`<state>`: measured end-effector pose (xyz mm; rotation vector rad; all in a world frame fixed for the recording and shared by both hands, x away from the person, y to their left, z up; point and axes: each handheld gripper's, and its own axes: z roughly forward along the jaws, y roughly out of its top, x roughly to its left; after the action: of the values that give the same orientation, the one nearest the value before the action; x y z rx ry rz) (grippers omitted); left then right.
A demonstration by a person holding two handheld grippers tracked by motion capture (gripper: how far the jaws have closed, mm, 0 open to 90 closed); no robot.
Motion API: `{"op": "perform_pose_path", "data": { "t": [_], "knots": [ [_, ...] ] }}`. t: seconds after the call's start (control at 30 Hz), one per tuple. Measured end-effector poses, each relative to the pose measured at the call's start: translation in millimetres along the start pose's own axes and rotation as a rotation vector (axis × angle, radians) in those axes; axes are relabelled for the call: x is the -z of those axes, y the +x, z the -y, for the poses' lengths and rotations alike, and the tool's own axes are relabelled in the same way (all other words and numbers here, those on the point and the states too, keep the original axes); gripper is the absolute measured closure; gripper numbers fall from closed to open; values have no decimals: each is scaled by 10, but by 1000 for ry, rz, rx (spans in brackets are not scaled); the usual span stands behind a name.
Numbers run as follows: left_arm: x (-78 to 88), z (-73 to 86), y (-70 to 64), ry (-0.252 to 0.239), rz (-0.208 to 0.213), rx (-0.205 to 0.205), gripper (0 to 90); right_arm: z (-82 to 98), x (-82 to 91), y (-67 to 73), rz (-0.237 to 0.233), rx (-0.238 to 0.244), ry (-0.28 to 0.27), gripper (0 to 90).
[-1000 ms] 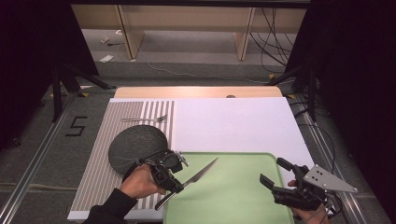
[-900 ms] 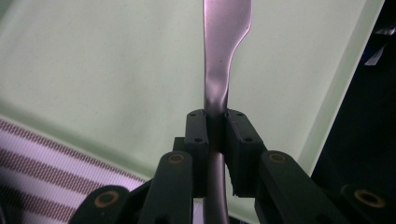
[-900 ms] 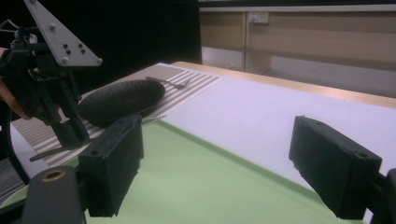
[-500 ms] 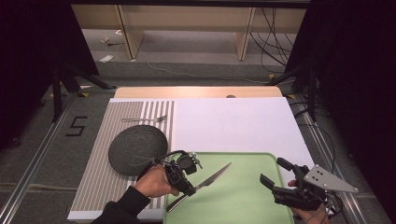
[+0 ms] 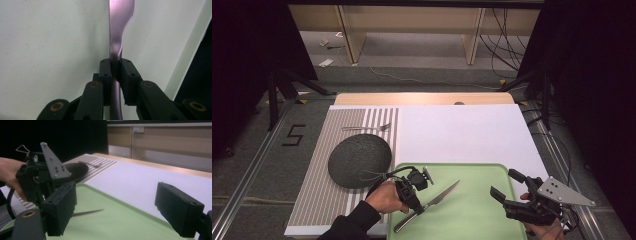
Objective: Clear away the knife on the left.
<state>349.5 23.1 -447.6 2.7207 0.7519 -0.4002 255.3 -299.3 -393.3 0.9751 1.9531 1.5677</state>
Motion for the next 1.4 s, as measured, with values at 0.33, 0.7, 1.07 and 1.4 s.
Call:
{"op": "perform_pose_path", "data": {
  "t": [0.33,0.7,1.07,1.4],
  "knots": [
    [-91,8,47,12,-8,25,792,-3,-2,7,-4,0,-1,186],
    [69,29,-67,-122,-40,-59,637,-5,0,7,-7,2,-4,188],
    [-69,-112,-239,-149,-85,-181,813,-5,1,8,-6,2,-2,191],
    [-202,-164,-210,-150,-80,-182,895,-5,0,11,-6,2,-3,192]
  ]
}}
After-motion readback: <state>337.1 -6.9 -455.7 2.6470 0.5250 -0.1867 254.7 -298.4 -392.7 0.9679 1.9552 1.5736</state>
